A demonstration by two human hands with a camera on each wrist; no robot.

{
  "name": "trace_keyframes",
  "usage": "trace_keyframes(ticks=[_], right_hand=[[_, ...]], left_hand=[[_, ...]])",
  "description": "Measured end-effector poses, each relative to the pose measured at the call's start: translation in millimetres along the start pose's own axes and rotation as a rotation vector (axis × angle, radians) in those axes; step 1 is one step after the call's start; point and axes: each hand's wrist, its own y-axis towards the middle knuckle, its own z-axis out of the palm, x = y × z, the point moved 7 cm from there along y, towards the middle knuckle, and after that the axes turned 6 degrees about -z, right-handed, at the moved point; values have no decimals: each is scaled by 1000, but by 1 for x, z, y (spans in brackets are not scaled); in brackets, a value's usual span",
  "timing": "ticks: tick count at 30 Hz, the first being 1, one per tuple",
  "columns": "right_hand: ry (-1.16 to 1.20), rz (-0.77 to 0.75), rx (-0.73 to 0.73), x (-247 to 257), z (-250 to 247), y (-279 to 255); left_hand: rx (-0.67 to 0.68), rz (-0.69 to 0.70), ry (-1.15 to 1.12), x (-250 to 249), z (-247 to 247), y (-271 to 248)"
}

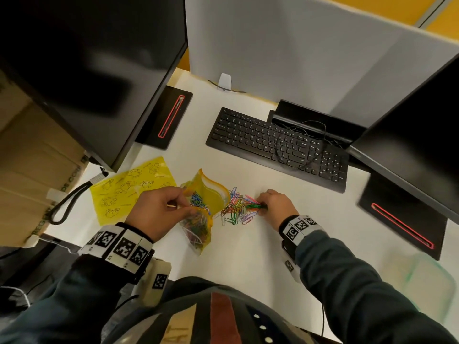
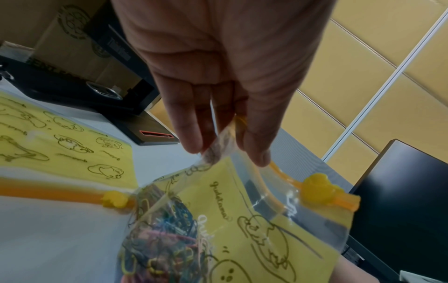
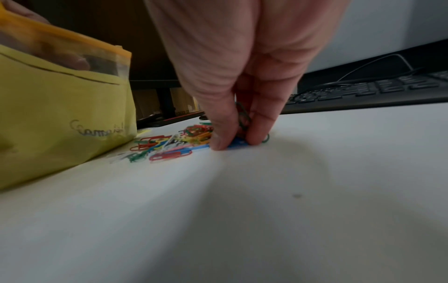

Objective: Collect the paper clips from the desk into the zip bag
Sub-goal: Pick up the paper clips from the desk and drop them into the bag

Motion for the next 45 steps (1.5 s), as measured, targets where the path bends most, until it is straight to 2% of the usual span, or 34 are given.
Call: trace_keyframes(ticks=[5, 13, 16, 20, 22, 25, 30, 32, 34, 36, 39, 40, 42, 43, 45], right_hand=[[27, 51, -39, -10, 3, -13], [285, 139, -217, -20, -20, -33], [437, 146, -323, -7, -45, -41], [508, 44, -379, 33, -81, -47], [471, -28, -372, 55, -96, -47], [224, -156, -306, 90, -106, -41], [-237, -318, -63, 142, -75, -25], [-256, -367, 23, 156, -60, -22], [-123, -387, 30, 161, -54, -22], [106, -338, -80, 150, -58, -24], [295, -109, -275, 95, -62, -30], [280, -5, -254, 71, -55, -33], [197, 197, -54, 25, -28, -42], [160, 257, 52, 10, -14, -47], [136, 290, 122, -7, 4, -54]], left_hand=[[8, 14, 15, 1, -1, 0], [29, 20, 47, 0, 3, 1], [33, 37, 64, -4, 3, 1], [47, 25, 53, -6, 6, 1], [50, 27, 53, -8, 7, 1], [56, 34, 63, -10, 7, 0], [54, 37, 80, -9, 8, -1], [43, 39, 95, -10, 8, -2], [16, 42, 120, -10, 6, -4], [6, 34, 105, -7, 4, -4], [19, 23, 63, -2, 2, -4], [16, 23, 57, -1, 1, -4], [5, 15, 48, 1, -2, -5], [5, 8, 38, 2, -4, -5], [11, 0, 21, 4, -5, -4]])
